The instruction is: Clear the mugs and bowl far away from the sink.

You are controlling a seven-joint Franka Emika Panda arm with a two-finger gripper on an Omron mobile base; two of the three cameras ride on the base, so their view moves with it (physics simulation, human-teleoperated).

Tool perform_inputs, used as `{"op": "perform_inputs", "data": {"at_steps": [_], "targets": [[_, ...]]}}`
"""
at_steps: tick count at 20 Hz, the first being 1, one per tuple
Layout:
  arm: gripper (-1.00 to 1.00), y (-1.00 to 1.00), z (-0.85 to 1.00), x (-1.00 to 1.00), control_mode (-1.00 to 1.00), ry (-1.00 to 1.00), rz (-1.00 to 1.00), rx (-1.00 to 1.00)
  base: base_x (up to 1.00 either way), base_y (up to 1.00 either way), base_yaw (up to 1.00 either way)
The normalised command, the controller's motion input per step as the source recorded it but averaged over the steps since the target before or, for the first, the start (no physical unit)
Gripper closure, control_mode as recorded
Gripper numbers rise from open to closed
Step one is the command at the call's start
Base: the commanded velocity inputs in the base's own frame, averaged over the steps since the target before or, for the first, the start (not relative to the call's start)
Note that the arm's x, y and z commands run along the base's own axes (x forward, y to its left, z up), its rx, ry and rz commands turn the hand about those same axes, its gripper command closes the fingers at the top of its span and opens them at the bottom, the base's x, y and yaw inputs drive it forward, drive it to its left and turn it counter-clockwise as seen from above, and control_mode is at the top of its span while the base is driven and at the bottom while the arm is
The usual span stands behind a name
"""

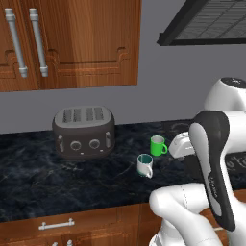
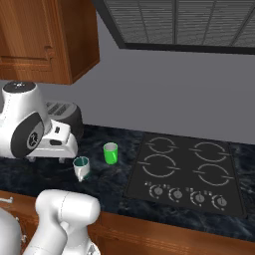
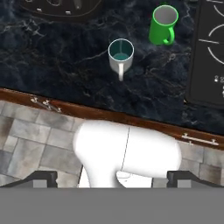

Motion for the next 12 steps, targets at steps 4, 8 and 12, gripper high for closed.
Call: {"op": "perform_inputs", "data": {"at_steps": [4, 8, 12], "targets": [[-1.00, 0.14, 0.03, -0.41, -1.00, -0.15, 0.00, -0.04, 0.00, 0.00, 0.00], [-1.00, 0.15, 0.01, -0.32, 1.00, -0.05, 0.02, -0.01, -0.50, 0.43, 0.05], [-1.00, 0.00, 0.00, 0.00, 1.00, 0.00, 0.00, 0.00, -1.00, 0.99, 0.03]]}}
